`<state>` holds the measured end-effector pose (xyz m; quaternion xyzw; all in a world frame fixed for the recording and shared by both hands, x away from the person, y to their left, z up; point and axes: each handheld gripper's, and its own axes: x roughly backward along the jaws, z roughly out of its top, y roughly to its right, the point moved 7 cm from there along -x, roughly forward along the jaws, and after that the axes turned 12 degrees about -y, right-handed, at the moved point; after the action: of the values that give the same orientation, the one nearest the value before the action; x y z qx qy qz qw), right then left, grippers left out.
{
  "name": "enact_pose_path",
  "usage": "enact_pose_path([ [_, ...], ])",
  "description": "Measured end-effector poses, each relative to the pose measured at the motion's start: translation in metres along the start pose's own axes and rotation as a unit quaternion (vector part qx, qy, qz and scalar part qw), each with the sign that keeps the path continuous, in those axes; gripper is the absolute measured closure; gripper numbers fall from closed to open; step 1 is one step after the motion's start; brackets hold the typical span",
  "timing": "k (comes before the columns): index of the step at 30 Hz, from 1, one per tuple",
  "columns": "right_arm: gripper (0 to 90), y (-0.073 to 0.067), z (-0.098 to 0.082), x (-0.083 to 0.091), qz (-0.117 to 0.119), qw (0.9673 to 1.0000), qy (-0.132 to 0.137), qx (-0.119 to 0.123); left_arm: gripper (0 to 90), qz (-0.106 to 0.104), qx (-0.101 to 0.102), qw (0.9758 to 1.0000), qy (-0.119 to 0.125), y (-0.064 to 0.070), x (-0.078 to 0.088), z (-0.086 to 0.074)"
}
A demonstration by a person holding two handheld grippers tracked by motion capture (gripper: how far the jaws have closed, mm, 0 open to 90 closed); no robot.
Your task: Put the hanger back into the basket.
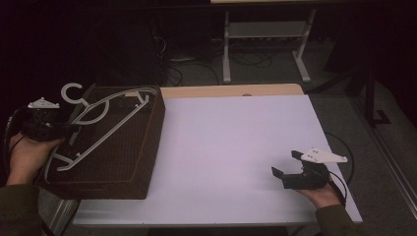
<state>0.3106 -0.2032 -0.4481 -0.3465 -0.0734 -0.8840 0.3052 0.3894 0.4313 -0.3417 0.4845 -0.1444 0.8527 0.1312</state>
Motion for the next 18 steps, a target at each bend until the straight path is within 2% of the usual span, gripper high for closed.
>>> enact_pose_path([
  [4, 6.2, 0.000, 0.000, 0.000, 0.000, 1.0000, 0.000, 0.000, 82.3, -0.003, 0.003, 1.0000, -0.007, 0.000, -0.007, -0.001],
  [18, 6.4, 0.001, 0.000, 0.001, -0.002, 1.0000, 0.000, -0.001, 81.9, -0.010, -0.010, 0.9990, -0.043, 0.005, -0.027, -0.008],
])
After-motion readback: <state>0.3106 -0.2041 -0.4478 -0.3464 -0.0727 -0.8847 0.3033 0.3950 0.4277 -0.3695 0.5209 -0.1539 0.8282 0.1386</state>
